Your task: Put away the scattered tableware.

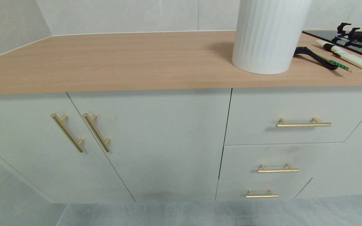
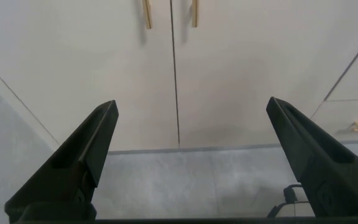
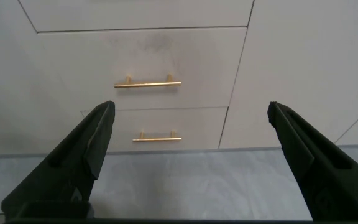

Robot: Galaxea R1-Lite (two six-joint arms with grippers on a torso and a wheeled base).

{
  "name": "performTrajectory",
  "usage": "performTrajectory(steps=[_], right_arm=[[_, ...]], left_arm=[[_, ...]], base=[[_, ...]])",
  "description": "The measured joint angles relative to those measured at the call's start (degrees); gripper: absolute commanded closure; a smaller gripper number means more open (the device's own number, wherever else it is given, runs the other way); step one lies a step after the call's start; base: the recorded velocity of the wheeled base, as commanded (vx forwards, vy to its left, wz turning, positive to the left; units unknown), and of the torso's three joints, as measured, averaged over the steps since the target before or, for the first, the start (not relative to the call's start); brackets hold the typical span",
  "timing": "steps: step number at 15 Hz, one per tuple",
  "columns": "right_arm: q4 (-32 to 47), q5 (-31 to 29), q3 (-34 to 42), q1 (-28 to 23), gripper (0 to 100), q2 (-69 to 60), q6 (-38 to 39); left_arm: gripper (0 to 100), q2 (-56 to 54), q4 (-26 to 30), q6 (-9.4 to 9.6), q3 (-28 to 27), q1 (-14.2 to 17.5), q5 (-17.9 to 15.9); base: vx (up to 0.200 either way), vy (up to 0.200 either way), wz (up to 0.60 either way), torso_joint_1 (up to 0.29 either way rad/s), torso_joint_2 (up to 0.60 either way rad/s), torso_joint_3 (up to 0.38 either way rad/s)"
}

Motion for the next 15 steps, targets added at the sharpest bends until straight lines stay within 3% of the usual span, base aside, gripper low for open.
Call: performTrajectory(steps=[10,15], right_arm=[[-0.33,0.82,-1.40,0.09,0,0.10,-0.18],[1.41,7.46,-9.23,0.90,0,10.65,0.71]], left_arm=[[0,0.00,-0.01,0.00,0.00,0.07,-0.02],[0,0.00,-0.01,-0.02,0.00,0.05,0.00]], base=[[0.000,0.000,0.00,0.000,0.00,0.000],[0.000,0.000,0.00,0.000,0.00,0.000]])
